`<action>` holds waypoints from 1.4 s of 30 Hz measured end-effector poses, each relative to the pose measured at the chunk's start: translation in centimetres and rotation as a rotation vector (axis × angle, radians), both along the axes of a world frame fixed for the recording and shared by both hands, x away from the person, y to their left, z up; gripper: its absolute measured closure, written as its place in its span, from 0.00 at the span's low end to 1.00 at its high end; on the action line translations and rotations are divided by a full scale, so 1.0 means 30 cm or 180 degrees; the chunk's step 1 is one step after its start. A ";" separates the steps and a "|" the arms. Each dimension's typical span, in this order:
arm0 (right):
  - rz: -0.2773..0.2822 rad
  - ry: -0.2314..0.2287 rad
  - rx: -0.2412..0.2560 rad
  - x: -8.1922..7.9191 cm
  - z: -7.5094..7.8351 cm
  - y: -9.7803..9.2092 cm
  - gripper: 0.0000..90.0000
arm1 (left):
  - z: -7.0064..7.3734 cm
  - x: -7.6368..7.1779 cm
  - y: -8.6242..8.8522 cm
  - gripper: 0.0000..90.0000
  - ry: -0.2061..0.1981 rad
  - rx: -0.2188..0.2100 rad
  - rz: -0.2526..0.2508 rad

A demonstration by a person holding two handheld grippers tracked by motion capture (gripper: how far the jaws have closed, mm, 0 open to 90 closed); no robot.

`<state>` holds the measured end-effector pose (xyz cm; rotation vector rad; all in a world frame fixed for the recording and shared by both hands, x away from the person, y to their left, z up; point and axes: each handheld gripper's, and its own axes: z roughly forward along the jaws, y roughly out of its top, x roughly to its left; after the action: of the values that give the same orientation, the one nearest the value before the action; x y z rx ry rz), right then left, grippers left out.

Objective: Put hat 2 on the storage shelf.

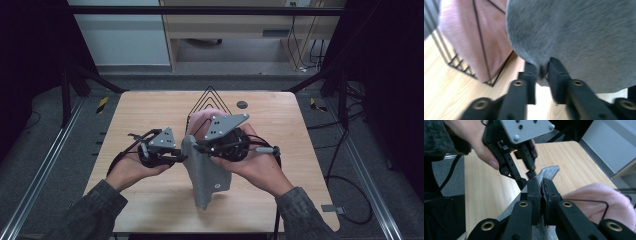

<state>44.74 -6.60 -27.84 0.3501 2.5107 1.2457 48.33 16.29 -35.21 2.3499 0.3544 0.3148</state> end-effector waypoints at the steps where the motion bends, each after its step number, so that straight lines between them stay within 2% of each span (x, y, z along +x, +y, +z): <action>1: -0.0026 0.0017 0.0001 0.002 -0.005 -0.007 0.96 | -0.002 0.000 -0.009 0.95 0.0020 -0.0012 0.0010; 7: -0.0171 0.0053 0.0006 0.021 -0.025 -0.062 0.96 | 0.003 -0.014 -0.022 0.99 0.0029 0.0017 0.0115; 12: -0.0323 0.0076 0.0029 0.048 -0.034 -0.099 0.95 | 0.038 -0.026 -0.008 0.99 0.0019 0.0094 0.0185; 15: -0.0381 0.0066 0.0078 0.057 -0.028 -0.115 0.96 | 0.077 -0.033 -0.001 0.99 -0.0054 0.0107 0.0233; 19: -0.0422 0.0022 0.0131 0.055 -0.005 -0.129 0.95 | 0.142 -0.040 0.008 0.99 -0.0229 0.0086 0.0316; 23: -0.0495 -0.0045 0.0187 0.055 0.032 -0.143 0.95 | 0.210 -0.036 0.006 0.99 -0.0342 0.0095 0.0373; 29: -0.0591 -0.0165 0.0287 0.068 0.123 -0.172 0.96 | 0.333 -0.013 -0.020 0.99 -0.0516 0.0071 0.0418; 34: -0.0669 -0.0230 0.0403 0.095 0.194 -0.212 0.95 | 0.438 0.028 -0.046 0.99 -0.0628 -0.0045 0.0420; 42: -0.0750 -0.0335 0.0539 0.145 0.309 -0.259 0.95 | 0.551 0.091 -0.079 0.99 -0.0755 -0.0160 0.0435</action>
<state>49.09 -14.38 -18.58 0.5860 2.2079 1.3454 51.06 13.92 -18.68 2.2135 0.4032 0.6362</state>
